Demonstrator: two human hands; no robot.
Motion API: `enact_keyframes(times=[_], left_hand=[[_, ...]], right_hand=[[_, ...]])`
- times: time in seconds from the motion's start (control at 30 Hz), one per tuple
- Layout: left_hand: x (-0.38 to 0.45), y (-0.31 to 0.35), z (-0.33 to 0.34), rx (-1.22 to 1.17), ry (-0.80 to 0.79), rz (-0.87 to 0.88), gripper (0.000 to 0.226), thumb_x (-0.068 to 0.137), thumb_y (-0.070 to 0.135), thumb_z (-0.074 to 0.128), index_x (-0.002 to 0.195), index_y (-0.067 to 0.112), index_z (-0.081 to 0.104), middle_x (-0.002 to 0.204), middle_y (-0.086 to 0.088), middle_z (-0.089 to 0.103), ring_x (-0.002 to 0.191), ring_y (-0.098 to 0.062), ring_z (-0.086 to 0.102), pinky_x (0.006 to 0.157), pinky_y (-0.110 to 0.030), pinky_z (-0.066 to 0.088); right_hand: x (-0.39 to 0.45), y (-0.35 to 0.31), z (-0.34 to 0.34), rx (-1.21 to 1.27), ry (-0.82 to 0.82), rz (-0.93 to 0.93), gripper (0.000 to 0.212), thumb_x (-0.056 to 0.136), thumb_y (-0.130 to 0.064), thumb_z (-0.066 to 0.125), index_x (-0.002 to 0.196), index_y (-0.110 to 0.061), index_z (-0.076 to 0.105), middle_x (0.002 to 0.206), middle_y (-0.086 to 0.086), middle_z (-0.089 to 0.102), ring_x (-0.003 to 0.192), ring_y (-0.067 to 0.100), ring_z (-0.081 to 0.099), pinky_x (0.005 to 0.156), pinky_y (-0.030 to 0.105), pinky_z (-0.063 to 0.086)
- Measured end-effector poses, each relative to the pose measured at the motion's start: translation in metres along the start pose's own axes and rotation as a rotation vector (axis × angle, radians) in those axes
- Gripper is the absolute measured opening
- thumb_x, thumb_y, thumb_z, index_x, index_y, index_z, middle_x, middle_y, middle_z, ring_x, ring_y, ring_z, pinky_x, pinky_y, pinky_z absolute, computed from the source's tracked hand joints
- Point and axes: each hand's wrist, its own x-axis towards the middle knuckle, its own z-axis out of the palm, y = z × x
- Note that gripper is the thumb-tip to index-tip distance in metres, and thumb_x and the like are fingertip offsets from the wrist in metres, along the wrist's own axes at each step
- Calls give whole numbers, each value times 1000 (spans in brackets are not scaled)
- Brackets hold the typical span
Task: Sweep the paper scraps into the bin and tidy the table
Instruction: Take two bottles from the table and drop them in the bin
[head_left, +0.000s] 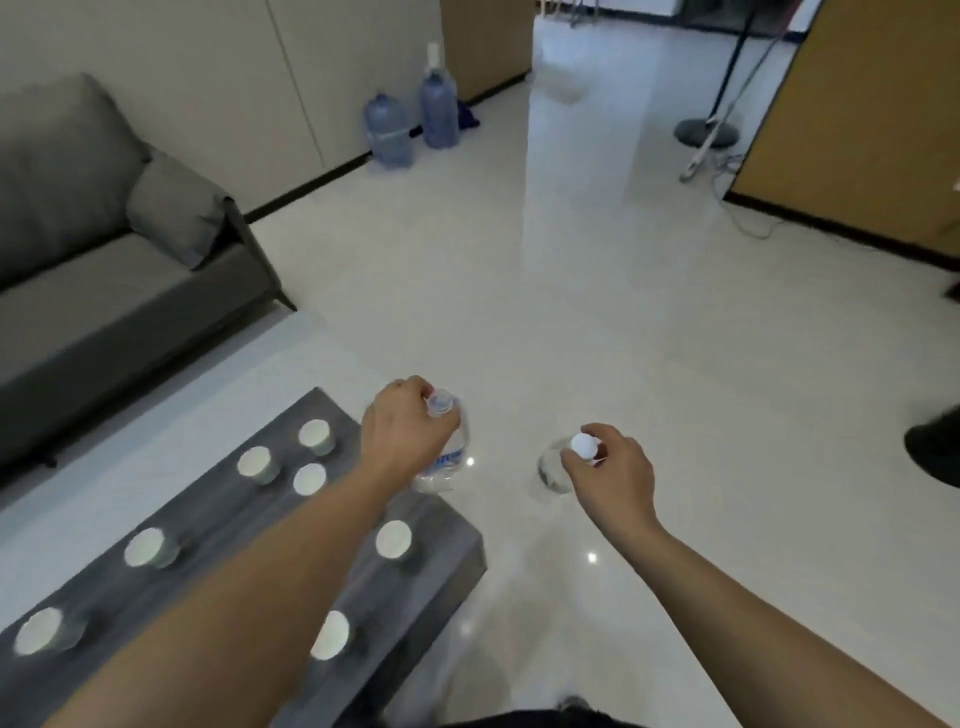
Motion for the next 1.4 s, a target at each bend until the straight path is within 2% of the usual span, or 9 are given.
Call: enact_keyframes(times=[0.1,0.23,0.43,0.63,0.7,0.8,1.07,1.27,1.4], left_hand=[[10,107,55,-36,-106,170,29,73,48,61,91,25,64,84,8,60,76,-15,58,61,-28,42],[5,237,127,-38,-249,384,26,73,48,60,88,27,62,80,10,59,72,-13,57,58,-27,44],[-24,389,228,-35,-448,633,23,72,46,60,82,26,62,69,12,59,62,-6,56,55,-26,50],[-43,523,338,-45,-602,854,25,72,47,61,87,28,62,75,12,58,64,-8,55,51,-22,39],[-41,567,376,-54,-645,899,25,73,47,61,89,27,62,78,10,58,67,-10,56,54,-25,42],[-26,637,435,-25,-720,914,27,76,47,61,94,25,62,86,5,62,74,-15,59,62,-30,51],[31,799,521,12,-733,927,23,77,36,60,96,23,62,89,2,62,76,-20,58,62,-28,41],[69,865,581,89,-752,876,29,75,35,61,101,22,59,92,-1,63,80,-25,59,67,-30,46],[96,903,633,110,-738,831,27,75,31,61,101,22,61,89,0,61,77,-24,59,66,-29,45]], right_hand=[[18,44,-93,84,190,110,14,82,-21,68,92,-28,60,78,-11,60,71,9,59,61,23,45],[23,104,-196,188,416,277,13,82,-23,68,93,-28,63,81,-12,65,75,7,61,67,30,51],[15,182,-305,267,721,465,11,82,-20,68,85,-29,63,77,-9,66,73,9,62,65,30,51],[42,260,-396,260,907,641,10,83,-19,69,91,-24,65,82,-6,67,78,15,64,66,30,51],[65,284,-426,258,943,676,13,83,-20,69,96,-20,67,87,-2,68,81,18,65,70,33,53],[114,318,-476,254,963,750,19,83,-20,70,101,-18,68,90,0,69,80,16,64,64,27,48],[230,357,-601,264,1056,814,19,82,-22,69,101,-23,66,83,-8,66,74,4,58,57,21,41],[306,402,-653,305,1007,883,19,80,-22,72,97,-23,63,84,-6,65,83,19,63,72,33,50],[374,445,-697,297,957,856,17,80,-19,72,95,-21,64,82,-3,65,81,22,63,69,30,46]])
